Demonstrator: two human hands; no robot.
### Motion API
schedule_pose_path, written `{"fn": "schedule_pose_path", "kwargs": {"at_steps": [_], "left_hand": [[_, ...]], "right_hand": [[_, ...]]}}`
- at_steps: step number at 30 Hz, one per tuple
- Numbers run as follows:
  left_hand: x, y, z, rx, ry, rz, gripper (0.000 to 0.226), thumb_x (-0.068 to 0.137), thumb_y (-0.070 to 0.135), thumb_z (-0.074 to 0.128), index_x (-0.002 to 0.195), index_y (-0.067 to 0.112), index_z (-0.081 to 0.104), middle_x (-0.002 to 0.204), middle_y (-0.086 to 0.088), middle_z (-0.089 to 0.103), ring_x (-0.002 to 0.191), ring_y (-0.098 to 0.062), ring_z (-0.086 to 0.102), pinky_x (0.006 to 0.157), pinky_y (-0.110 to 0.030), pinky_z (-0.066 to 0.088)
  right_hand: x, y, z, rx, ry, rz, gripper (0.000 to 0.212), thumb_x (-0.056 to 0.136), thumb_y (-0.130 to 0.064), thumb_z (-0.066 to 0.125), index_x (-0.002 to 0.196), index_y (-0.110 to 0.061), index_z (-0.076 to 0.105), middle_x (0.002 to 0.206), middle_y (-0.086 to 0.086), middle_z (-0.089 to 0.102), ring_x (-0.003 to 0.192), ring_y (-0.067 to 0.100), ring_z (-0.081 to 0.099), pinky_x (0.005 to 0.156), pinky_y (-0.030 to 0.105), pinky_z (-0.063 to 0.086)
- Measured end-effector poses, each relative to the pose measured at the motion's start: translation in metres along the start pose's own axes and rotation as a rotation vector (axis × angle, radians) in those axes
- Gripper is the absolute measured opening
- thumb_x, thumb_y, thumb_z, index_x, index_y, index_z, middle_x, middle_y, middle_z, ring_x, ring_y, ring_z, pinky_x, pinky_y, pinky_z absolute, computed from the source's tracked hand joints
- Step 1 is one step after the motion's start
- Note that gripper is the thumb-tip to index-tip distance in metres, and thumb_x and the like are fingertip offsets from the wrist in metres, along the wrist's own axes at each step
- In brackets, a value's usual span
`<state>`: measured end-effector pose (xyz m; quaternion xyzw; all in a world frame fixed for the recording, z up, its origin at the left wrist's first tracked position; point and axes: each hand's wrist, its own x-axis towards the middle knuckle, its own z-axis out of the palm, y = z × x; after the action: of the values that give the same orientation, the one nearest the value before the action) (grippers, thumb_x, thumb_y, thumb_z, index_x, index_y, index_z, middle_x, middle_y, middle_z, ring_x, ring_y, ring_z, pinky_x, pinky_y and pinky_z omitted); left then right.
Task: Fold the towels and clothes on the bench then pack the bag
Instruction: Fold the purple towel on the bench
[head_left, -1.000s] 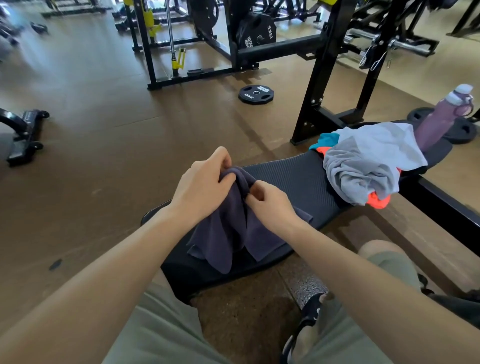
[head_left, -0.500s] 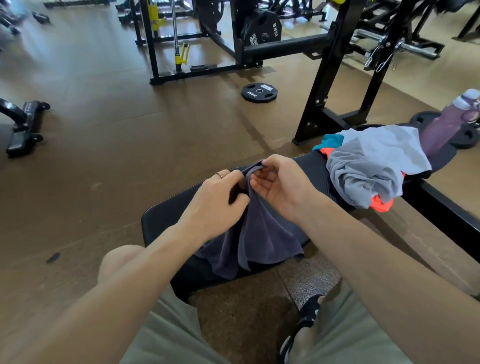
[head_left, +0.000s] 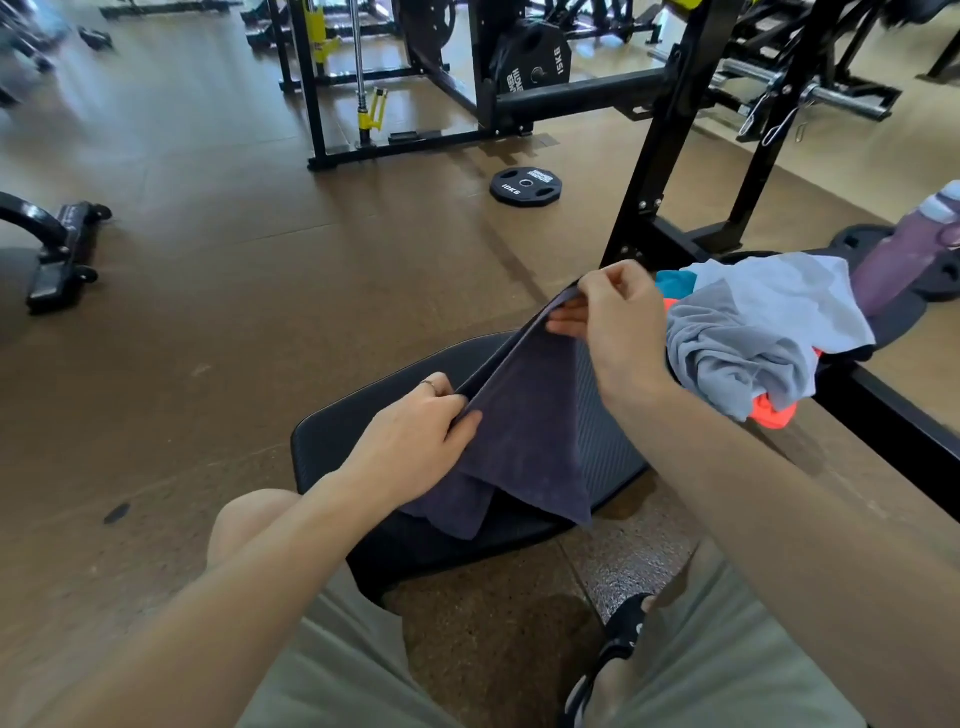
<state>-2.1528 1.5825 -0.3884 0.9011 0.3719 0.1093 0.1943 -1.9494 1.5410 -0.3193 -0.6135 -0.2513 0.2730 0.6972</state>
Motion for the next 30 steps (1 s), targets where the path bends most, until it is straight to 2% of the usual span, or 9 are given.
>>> {"fn": "schedule_pose_path", "kwargs": {"at_steps": [3,7,9,11,15,19,23,26,30], "left_hand": [[-0.005,-0.014,-0.009,-0.004,-0.029,-0.003,0.036,0.105,0.043,0.042,0.072,0.032,0.051,0.090,0.012,0.047,0.077,-0.007,0.053,0.072,-0.032,0.045],[-0.007,-0.020,-0.027,-0.002,-0.013,0.003,0.038,0.105,0.043,0.041,0.069,0.032,0.046,0.085,0.011,0.047,0.077,-0.006,0.052,0.068,-0.030,0.040],[-0.005,-0.019,-0.034,-0.074,0.032,0.012,0.040,0.105,0.039,0.044,0.067,0.029,0.042,0.081,0.009,0.046,0.076,-0.008,0.050,0.069,-0.032,0.041],[-0.001,-0.015,-0.041,-0.155,0.064,0.048,0.040,0.104,0.034,0.048,0.065,0.029,0.041,0.079,0.007,0.045,0.073,-0.009,0.049,0.067,-0.027,0.038],[0.007,-0.003,-0.052,-0.151,0.077,0.154,0.036,0.103,0.026,0.054,0.068,0.022,0.044,0.080,0.004,0.045,0.073,-0.014,0.048,0.066,-0.019,0.035],[0.013,0.003,-0.058,-0.100,0.068,0.237,0.025,0.100,0.023,0.057,0.077,0.014,0.052,0.084,0.005,0.045,0.077,-0.015,0.049,0.068,-0.019,0.037],[0.013,0.002,-0.063,-0.085,0.071,0.276,0.017,0.099,0.025,0.058,0.086,0.015,0.060,0.091,0.004,0.050,0.082,-0.015,0.052,0.071,-0.022,0.041],[0.011,-0.003,-0.067,-0.078,0.070,0.268,0.015,0.098,0.028,0.059,0.085,0.019,0.062,0.092,0.006,0.052,0.083,-0.015,0.054,0.072,-0.024,0.043],[0.007,-0.010,-0.070,-0.060,0.033,0.229,0.016,0.097,0.024,0.061,0.081,0.025,0.060,0.093,0.008,0.052,0.081,-0.010,0.052,0.071,-0.023,0.042]], "right_hand": [[0.018,0.003,-0.016,-0.189,0.095,-0.124,0.016,0.090,-0.010,0.056,0.077,-0.015,0.048,0.083,0.016,0.057,0.080,0.038,0.070,0.066,0.040,0.064],[0.030,0.012,-0.034,-0.360,0.110,-0.170,0.014,0.092,-0.009,0.058,0.082,-0.012,0.049,0.077,0.008,0.057,0.070,0.025,0.071,0.059,0.027,0.060],[0.035,0.024,-0.042,-0.479,0.109,-0.105,0.014,0.091,-0.012,0.059,0.083,-0.014,0.048,0.080,0.008,0.061,0.068,0.023,0.071,0.062,0.033,0.062],[0.038,0.035,-0.048,-0.667,0.026,0.010,0.013,0.087,-0.014,0.061,0.092,-0.016,0.050,0.089,0.010,0.063,0.077,0.027,0.070,0.070,0.041,0.061],[0.019,0.044,-0.041,-1.001,-0.342,0.006,0.048,0.082,-0.015,0.066,0.127,-0.027,0.051,0.119,0.006,0.051,0.089,0.018,0.058,0.076,0.037,0.050],[-0.014,0.047,-0.012,-0.702,-0.683,-0.069,0.041,0.086,-0.018,0.070,0.122,-0.035,0.062,0.125,-0.010,0.063,0.118,0.006,0.058,0.105,0.034,0.048],[-0.037,0.044,0.008,-0.388,-0.779,0.070,0.020,0.094,-0.017,0.067,0.114,-0.021,0.071,0.108,-0.002,0.074,0.104,0.013,0.070,0.093,0.030,0.057],[-0.040,0.047,0.008,-0.499,-0.699,-0.043,0.009,0.095,-0.022,0.065,0.098,-0.026,0.072,0.093,-0.003,0.074,0.090,0.019,0.070,0.084,0.038,0.060],[-0.040,0.045,-0.001,-0.626,-0.672,-0.180,0.015,0.097,-0.023,0.061,0.089,-0.032,0.069,0.085,-0.009,0.071,0.080,0.010,0.068,0.075,0.032,0.058]]}}
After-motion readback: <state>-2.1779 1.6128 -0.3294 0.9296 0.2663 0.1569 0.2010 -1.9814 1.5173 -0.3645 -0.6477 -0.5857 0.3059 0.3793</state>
